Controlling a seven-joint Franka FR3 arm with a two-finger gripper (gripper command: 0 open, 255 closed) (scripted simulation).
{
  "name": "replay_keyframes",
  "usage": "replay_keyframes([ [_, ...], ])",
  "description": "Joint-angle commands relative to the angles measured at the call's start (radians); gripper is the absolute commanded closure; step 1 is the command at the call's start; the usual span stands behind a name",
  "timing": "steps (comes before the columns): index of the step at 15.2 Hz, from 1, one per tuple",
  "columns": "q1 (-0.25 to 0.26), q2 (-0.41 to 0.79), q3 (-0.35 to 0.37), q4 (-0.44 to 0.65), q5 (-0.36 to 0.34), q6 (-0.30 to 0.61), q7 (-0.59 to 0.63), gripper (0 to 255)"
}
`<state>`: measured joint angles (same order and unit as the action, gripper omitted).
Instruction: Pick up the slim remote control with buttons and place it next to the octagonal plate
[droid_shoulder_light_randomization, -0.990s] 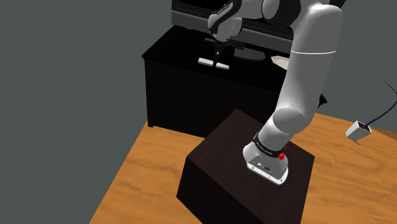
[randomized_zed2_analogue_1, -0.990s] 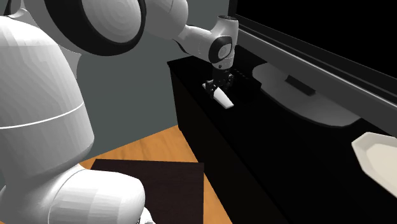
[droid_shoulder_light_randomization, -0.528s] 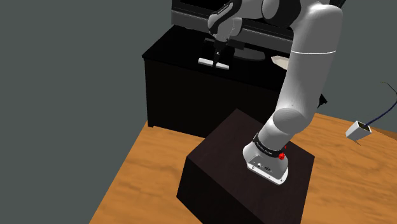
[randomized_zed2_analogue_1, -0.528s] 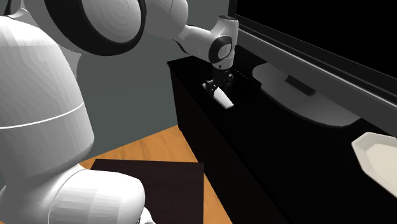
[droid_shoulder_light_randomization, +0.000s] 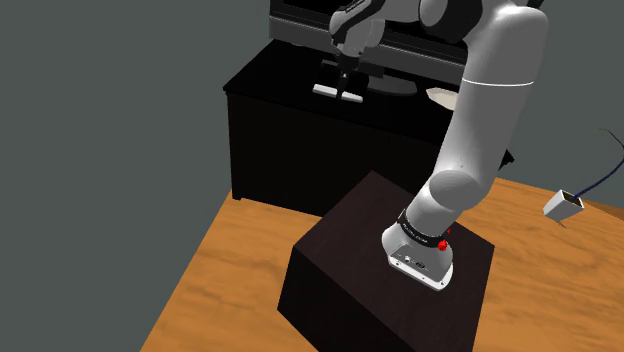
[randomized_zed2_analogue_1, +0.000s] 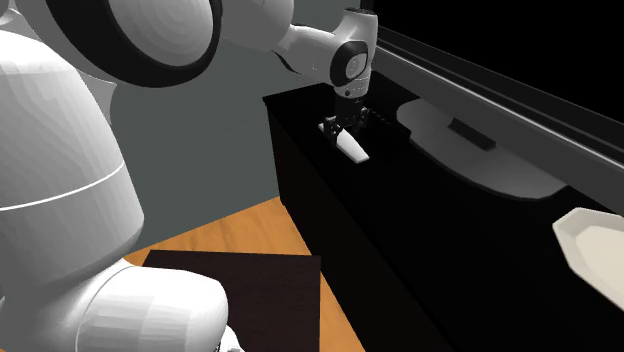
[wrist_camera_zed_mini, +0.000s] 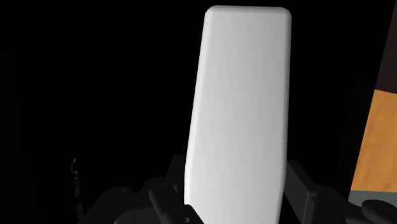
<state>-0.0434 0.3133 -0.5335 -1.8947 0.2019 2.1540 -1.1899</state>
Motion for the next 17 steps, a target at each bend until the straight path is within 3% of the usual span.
replay_keyframes([
  [1,0.004,-0.013,-0.003,0.013,-0.010,-0.023,0.008,255],
  [10,0.012,-0.059,-0.015,0.067,-0.042,-0.116,0.030,255],
  [17,-0.053,-0.152,-0.078,-0.051,-0.086,-0.083,-0.091,255],
])
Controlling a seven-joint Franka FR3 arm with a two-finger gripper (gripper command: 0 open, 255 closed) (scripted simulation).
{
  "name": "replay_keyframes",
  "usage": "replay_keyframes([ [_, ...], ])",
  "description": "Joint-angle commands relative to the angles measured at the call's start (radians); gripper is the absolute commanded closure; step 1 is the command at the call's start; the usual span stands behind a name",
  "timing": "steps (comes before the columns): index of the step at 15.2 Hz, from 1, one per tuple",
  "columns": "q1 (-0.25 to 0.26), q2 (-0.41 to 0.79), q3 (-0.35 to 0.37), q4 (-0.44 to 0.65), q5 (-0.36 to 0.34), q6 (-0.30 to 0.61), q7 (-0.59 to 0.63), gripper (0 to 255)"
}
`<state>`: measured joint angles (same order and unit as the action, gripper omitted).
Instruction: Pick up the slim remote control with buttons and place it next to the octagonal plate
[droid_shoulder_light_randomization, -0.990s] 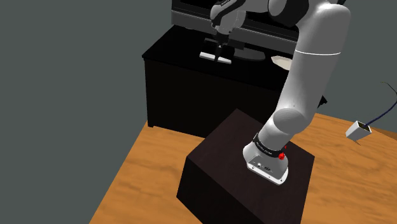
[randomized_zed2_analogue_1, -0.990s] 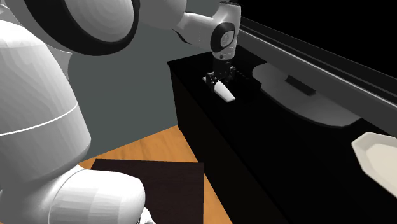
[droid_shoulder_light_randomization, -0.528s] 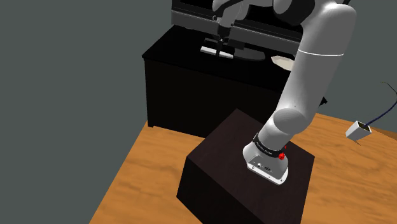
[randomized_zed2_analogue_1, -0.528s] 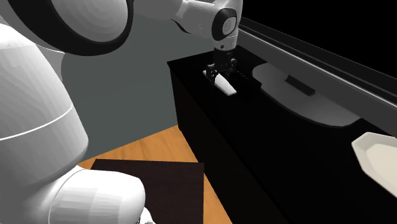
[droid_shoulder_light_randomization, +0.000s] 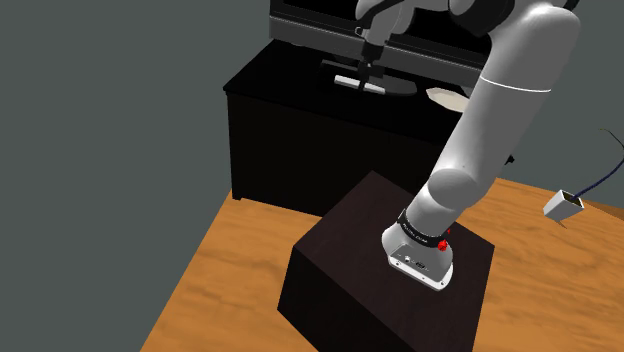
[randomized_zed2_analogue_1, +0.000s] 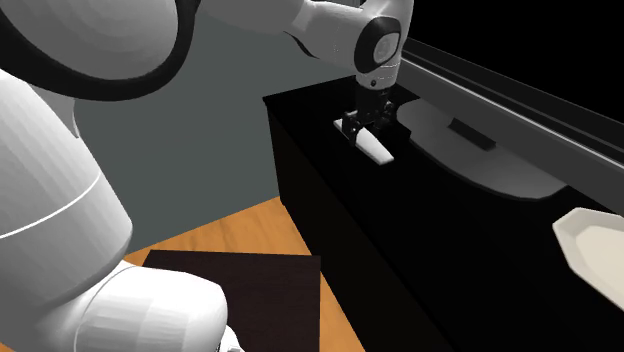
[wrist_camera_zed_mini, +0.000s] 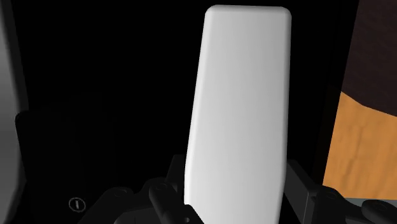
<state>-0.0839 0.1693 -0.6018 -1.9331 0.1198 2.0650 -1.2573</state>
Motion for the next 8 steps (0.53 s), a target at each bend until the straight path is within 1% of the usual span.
replay_keyframes([
  [1,-0.023,-0.019,-0.020,-0.025,-0.008,0.009,-0.042,255],
  [8,-0.106,-0.062,-0.089,-0.077,-0.031,0.019,-0.186,255],
])
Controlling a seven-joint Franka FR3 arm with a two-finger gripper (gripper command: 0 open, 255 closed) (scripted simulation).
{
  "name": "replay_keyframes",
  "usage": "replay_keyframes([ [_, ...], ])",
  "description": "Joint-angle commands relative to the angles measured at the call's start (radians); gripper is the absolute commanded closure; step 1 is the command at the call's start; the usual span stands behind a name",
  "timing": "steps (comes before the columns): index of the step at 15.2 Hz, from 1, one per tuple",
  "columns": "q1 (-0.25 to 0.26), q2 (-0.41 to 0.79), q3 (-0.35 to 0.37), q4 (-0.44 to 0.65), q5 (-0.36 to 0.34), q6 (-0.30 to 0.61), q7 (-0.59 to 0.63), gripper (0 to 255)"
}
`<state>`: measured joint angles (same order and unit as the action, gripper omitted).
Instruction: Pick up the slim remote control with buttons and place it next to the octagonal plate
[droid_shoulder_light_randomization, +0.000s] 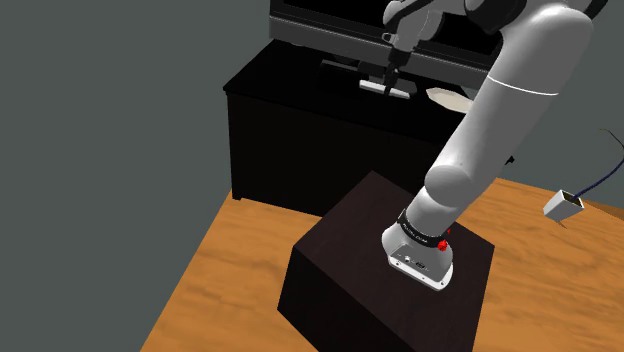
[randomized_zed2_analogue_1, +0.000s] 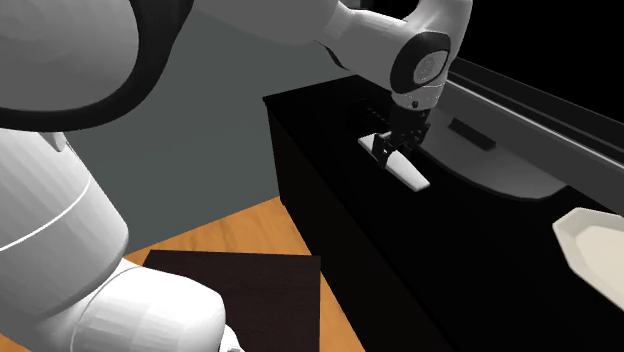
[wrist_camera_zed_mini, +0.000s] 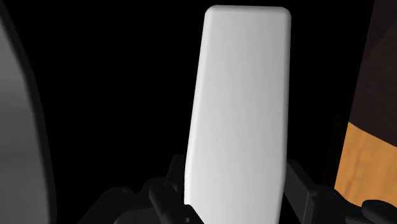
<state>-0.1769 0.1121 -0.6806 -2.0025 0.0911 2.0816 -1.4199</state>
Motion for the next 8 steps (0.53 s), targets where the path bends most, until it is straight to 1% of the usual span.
replay_keyframes([
  [1,-0.025,-0.007,-0.020,-0.010,-0.003,0.003,-0.046,255],
  [8,-0.125,0.012,-0.088,0.004,0.016,-0.004,-0.222,255],
])
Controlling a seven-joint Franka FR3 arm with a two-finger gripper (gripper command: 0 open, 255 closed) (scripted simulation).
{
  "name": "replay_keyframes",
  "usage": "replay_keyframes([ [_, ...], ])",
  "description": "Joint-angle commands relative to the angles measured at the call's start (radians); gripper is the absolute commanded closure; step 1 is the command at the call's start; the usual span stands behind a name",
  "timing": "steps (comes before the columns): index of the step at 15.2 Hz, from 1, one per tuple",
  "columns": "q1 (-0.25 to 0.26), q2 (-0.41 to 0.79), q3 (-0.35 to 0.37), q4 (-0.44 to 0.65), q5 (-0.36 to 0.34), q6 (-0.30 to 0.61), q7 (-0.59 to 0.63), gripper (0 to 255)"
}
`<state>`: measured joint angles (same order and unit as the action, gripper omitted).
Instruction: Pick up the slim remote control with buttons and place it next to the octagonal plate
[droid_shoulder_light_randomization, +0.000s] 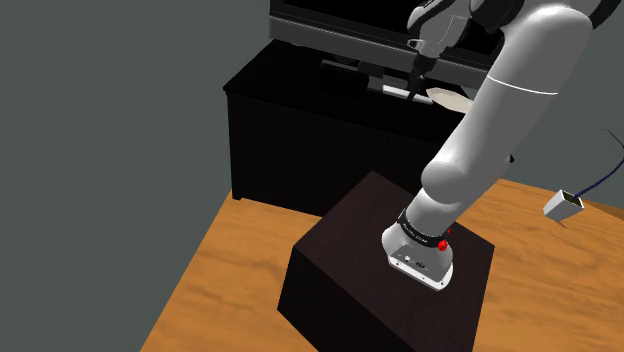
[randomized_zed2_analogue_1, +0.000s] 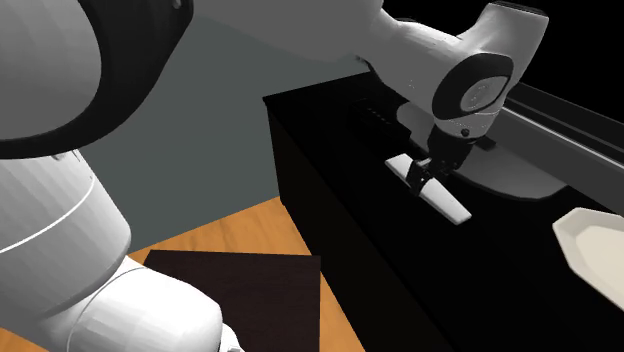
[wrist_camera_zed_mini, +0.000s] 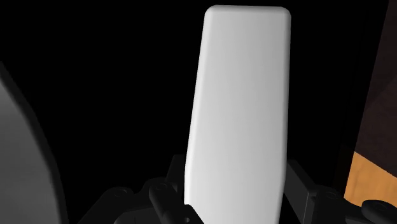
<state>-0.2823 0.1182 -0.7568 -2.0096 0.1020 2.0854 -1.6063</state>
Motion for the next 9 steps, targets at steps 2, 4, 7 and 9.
replay_keyframes([
  [2,-0.051,0.023,-0.031,0.026,0.020,-0.013,-0.091,255],
  [4,-0.086,0.045,-0.046,0.045,0.039,-0.020,-0.148,255],
  [7,-0.145,0.086,-0.065,0.083,0.073,-0.034,-0.237,255],
  [9,-0.188,0.120,-0.074,0.115,0.101,-0.047,-0.297,255],
])
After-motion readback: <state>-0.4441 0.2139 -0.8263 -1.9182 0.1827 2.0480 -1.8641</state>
